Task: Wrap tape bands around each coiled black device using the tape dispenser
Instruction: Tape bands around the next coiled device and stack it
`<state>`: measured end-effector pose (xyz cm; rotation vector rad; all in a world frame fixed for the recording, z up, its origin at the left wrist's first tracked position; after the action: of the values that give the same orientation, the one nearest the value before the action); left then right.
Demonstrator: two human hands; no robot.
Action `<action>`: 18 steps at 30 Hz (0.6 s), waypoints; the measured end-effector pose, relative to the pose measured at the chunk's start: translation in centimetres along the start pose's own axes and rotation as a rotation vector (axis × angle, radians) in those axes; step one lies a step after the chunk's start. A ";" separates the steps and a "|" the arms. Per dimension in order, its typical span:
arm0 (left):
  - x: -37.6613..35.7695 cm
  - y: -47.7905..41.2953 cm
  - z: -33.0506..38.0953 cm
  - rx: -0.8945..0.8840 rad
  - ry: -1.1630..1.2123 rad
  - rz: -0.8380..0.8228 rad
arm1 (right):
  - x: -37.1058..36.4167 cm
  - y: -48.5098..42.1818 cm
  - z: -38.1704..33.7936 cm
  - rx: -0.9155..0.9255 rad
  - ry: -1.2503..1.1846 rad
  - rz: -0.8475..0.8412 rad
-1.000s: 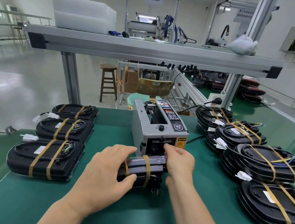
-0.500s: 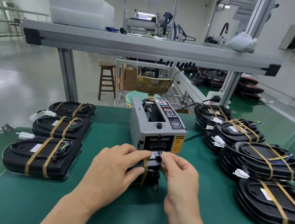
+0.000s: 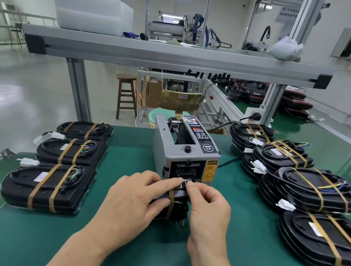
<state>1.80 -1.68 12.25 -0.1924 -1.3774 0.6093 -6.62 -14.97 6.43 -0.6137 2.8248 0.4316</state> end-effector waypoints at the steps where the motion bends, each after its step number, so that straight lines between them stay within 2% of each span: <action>1: -0.1 -0.1 0.0 -0.010 -0.009 -0.013 | 0.0 0.0 0.0 0.007 0.010 0.000; 7: -0.4 -0.3 0.0 -0.039 -0.042 -0.066 | 0.1 -0.2 0.2 0.033 0.066 0.039; 13: -0.4 -0.2 0.1 -0.041 -0.051 -0.049 | 1.1 -0.4 0.2 0.073 0.062 0.118; 18: -0.4 -0.2 0.0 -0.053 -0.052 -0.037 | -0.1 -1.2 -0.2 0.070 0.131 0.041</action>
<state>1.79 -2.03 11.98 -0.1944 -1.4448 0.5514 -6.06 -16.01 6.32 -0.5913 2.9668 0.3080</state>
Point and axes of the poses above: each hand's wrist, its own y-axis away from the middle knuckle, its own x-axis out of the back of the hand, z = x × y, the point moved 7 cm from there along -y, towards the middle knuckle, and after that the axes turned 13 degrees about -x, right-handed, at the moved point
